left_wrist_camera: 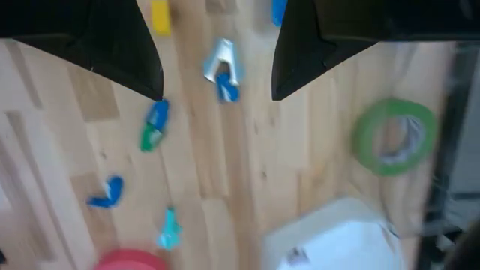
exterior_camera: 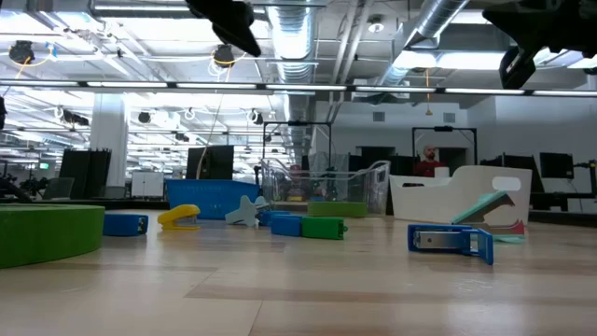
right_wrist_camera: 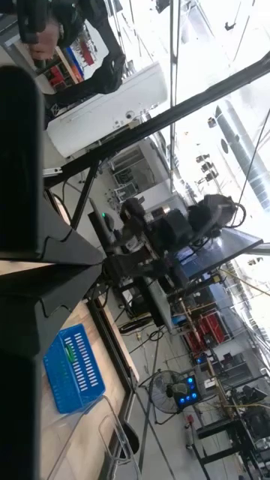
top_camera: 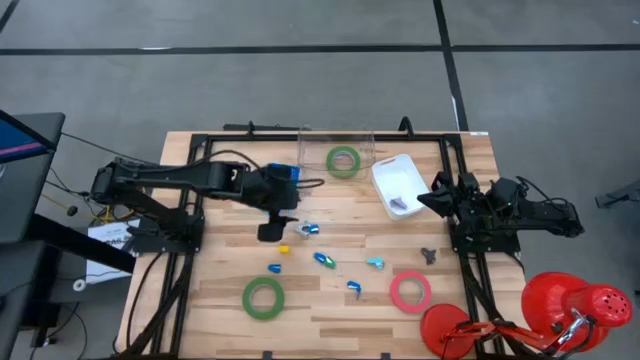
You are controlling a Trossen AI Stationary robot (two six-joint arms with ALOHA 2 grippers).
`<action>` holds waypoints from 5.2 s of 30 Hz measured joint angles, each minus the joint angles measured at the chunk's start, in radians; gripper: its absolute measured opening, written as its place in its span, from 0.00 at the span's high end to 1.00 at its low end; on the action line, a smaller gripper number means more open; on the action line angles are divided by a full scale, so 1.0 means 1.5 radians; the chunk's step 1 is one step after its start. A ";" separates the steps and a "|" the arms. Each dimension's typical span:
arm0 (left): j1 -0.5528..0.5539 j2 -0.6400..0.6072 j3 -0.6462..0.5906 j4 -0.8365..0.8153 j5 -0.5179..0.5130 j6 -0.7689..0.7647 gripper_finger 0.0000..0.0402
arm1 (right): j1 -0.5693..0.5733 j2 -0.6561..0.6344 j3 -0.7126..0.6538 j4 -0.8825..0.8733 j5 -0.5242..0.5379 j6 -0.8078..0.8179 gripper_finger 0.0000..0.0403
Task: Pick and place Stapler, Stapler remover, tape
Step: Put the yellow stapler into the blue bin
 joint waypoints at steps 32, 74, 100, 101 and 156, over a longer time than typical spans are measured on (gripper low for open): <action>-0.097 0.001 -0.231 0.076 0.049 -0.113 0.41 | 0.000 0.000 0.000 -0.038 0.000 0.017 1.00; -0.096 0.001 -0.517 0.485 0.008 -0.145 0.41 | 0.000 0.000 0.000 -0.039 0.000 0.016 1.00; -0.096 0.001 -0.433 0.344 0.026 -0.203 0.41 | 0.000 0.000 0.000 -0.039 0.000 0.016 1.00; -0.096 0.001 -0.433 0.343 0.025 -0.203 0.41 | 0.000 0.000 0.000 -0.039 0.000 0.016 1.00; -0.099 0.160 -0.302 0.237 0.024 -0.137 0.76 | 0.000 0.000 0.000 -0.039 0.000 0.017 1.00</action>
